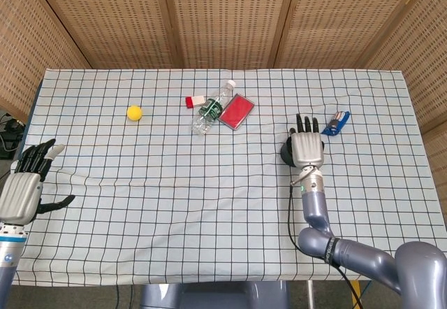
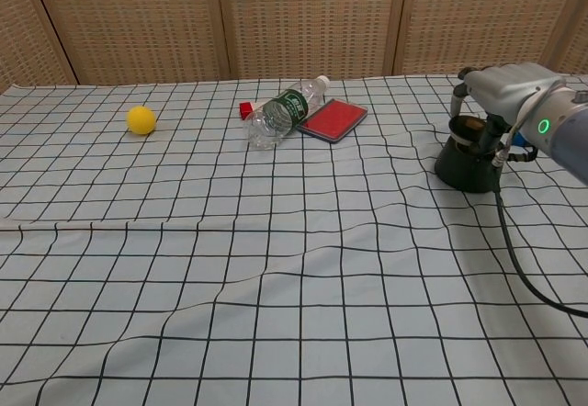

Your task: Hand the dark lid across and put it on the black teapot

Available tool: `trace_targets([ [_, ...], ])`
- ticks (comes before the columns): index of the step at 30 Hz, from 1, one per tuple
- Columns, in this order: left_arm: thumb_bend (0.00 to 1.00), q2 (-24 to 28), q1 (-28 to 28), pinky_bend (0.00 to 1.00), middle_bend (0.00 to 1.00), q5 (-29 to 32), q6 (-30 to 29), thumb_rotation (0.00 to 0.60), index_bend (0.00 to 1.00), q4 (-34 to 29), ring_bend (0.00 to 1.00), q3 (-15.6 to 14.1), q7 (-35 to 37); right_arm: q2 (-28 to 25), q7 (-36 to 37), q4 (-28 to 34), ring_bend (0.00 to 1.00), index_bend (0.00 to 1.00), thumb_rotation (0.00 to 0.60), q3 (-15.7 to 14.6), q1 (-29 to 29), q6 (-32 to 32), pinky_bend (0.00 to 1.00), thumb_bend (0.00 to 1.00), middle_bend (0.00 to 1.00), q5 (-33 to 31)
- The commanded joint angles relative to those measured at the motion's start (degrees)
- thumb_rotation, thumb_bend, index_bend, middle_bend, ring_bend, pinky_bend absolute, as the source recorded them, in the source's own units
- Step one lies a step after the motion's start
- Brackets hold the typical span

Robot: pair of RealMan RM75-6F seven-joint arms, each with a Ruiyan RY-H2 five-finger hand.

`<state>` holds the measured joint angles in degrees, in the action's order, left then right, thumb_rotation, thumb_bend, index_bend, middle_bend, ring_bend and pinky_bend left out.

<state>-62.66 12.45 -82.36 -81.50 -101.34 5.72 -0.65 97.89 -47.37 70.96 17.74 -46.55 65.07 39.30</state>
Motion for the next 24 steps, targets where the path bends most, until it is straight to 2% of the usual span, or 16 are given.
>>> trace_targets([
  [1, 0.07, 0.13, -0.04, 0.0, 0.0, -0.12, 0.09, 0.6, 0.09, 0.01, 0.0, -0.06, 0.3, 0.18, -0.43, -0.33, 0.0, 0.4, 0.6, 0.03, -0.18, 0.04, 0.0, 0.5, 0.04, -0.31],
  [22, 0.07, 0.41, 0.29, 0.0, 0.0, 0.91, 1.65, 0.6, 0.08, 0.15, 0.0, 0.08, 0.22, 0.35, -2.25, -1.42, 0.0, 0.39, 0.6, -0.14, -0.19, 0.23, 0.0, 0.46, 0.02, -2.12],
  [24, 0.07, 0.46, 0.35, 0.0, 0.0, 1.05, 1.83, 0.6, 0.08, 0.11, 0.0, 0.11, 0.05, 0.14, -2.07, -1.13, 0.0, 0.35, 0.6, -0.29, -0.04, -0.18, 0.0, 0.43, 0.01, -2.16],
])
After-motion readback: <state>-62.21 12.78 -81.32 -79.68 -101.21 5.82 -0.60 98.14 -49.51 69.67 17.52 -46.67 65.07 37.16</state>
